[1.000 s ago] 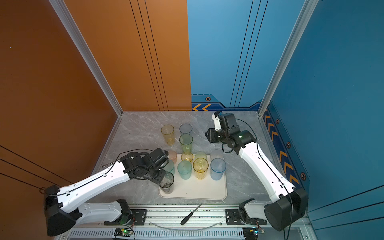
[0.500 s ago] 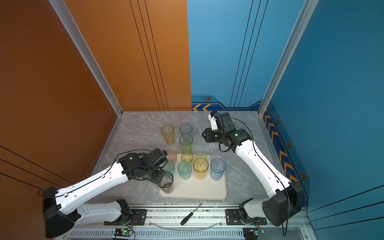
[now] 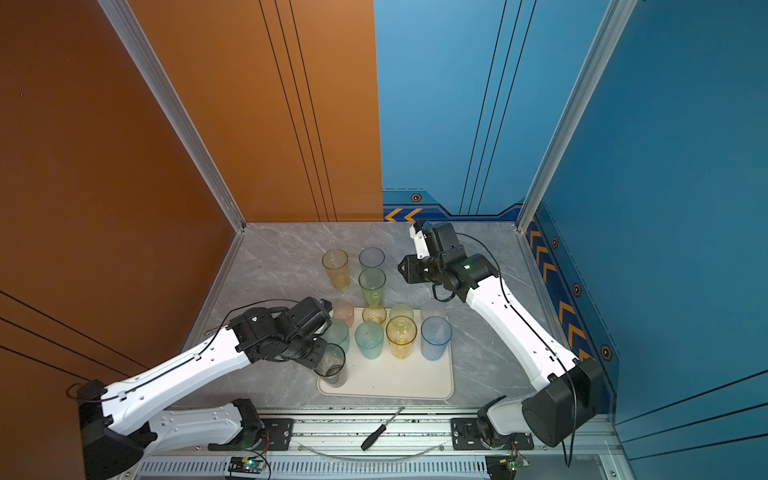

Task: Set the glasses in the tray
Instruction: 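Lower the grey clear cup onto the tray and open left gripper, then move left gripper toward the yellow cup while right gripper reaches the green cup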

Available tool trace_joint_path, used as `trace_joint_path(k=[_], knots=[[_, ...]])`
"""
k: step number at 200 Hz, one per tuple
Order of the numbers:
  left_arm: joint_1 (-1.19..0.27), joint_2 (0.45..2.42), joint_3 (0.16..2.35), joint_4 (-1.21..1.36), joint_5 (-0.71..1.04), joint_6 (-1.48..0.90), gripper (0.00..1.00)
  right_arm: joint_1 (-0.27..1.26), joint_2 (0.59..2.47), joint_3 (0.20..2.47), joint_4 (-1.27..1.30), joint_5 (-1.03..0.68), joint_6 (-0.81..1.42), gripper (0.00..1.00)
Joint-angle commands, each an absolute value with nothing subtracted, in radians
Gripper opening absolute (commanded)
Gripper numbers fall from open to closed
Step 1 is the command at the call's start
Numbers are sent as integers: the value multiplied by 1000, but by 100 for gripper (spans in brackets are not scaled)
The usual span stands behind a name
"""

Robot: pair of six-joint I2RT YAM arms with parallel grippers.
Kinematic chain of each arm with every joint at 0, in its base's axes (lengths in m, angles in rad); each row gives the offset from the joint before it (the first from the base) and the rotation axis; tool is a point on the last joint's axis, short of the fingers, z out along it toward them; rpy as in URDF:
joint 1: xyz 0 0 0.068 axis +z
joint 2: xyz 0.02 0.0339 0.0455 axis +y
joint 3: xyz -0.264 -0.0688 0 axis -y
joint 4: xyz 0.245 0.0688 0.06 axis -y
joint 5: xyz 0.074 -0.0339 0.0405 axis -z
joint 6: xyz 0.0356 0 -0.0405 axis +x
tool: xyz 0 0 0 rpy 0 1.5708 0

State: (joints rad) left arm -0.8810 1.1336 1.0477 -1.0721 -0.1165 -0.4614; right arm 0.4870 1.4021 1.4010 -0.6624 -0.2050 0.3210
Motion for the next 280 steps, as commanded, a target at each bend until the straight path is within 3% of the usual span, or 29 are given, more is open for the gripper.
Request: trace_joint_path(k=[1, 50, 83, 141, 280], knots=[[-857, 1092, 1074, -1083, -145, -447, 25, 497, 1419, 1429, -708, -167, 296, 38], [-738, 1011, 1165, -1049, -243, -377, 24, 493, 1428, 1428, -747, -95, 276, 38], [-681, 967, 1119, -783, -394, -313, 22, 483, 1457, 1456, -774, -71, 283, 37], [-464, 1068, 1045, -506, -220, -331, 22, 545, 1607, 1598, -870, -63, 258, 29], [-434, 1189, 984, -416, -128, -342, 23, 614, 1955, 1906, -1003, -6, 231, 24]])
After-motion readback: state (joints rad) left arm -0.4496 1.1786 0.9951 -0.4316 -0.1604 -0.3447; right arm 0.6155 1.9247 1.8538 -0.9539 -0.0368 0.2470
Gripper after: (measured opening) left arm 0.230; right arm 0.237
